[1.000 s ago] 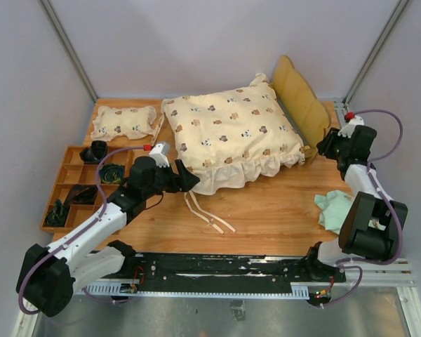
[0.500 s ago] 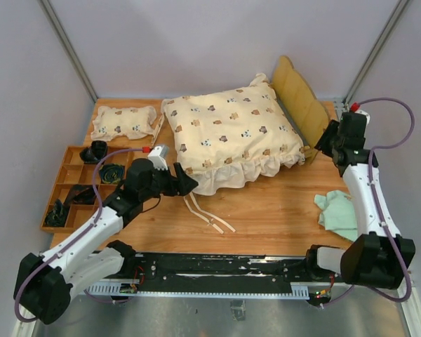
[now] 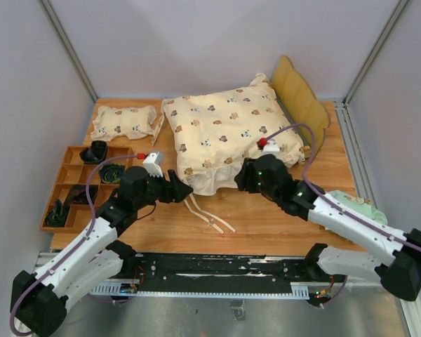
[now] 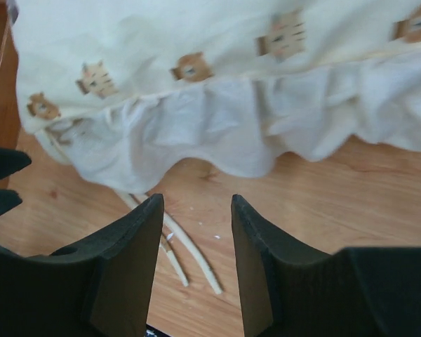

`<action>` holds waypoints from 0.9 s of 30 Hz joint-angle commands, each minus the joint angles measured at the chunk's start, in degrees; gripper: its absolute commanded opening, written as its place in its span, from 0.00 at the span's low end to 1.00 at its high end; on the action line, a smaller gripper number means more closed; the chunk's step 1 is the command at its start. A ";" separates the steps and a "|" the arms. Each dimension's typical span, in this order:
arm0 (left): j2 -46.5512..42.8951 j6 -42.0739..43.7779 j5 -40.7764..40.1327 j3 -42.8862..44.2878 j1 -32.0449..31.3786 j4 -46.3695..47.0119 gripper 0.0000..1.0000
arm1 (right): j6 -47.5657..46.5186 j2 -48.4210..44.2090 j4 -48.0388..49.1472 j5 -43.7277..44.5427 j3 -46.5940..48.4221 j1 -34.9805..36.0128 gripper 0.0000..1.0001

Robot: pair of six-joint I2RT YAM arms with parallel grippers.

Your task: Set up the pet bed

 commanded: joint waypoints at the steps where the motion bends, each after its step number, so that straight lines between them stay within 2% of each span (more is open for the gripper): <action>1: -2.91 -2.14 -0.45 -2.62 -0.29 0.82 0.67 | -0.81 8.28 9.85 6.80 0.15 11.54 0.45; 3: -3.85 -3.49 -2.61 -2.62 -0.29 -0.90 0.65 | -8.73 12.22 15.37 0.23 0.05 14.48 0.44; 9: -11.76 -4.30 -12.36 1.03 -0.29 -6.53 0.63 | -17.17 23.18 28.98 -6.10 -3.08 19.98 0.43; 14: -15.96 -2.52 -17.23 4.97 -0.29 -10.69 0.64 | -22.62 31.20 35.39 -3.71 -2.50 22.37 0.46; 20: -14.86 -1.14 -18.04 6.79 -0.29 -13.22 0.64 | -26.50 38.69 38.81 -2.22 -0.86 22.88 0.46; 24: -15.16 -1.78 -17.37 6.31 -0.29 -12.75 0.63 | -27.69 41.96 40.76 -0.61 -1.19 22.98 0.44; 27: -14.45 -2.20 -16.97 5.31 -0.29 -11.68 0.63 | -28.66 43.38 41.94 1.66 -1.91 22.98 0.38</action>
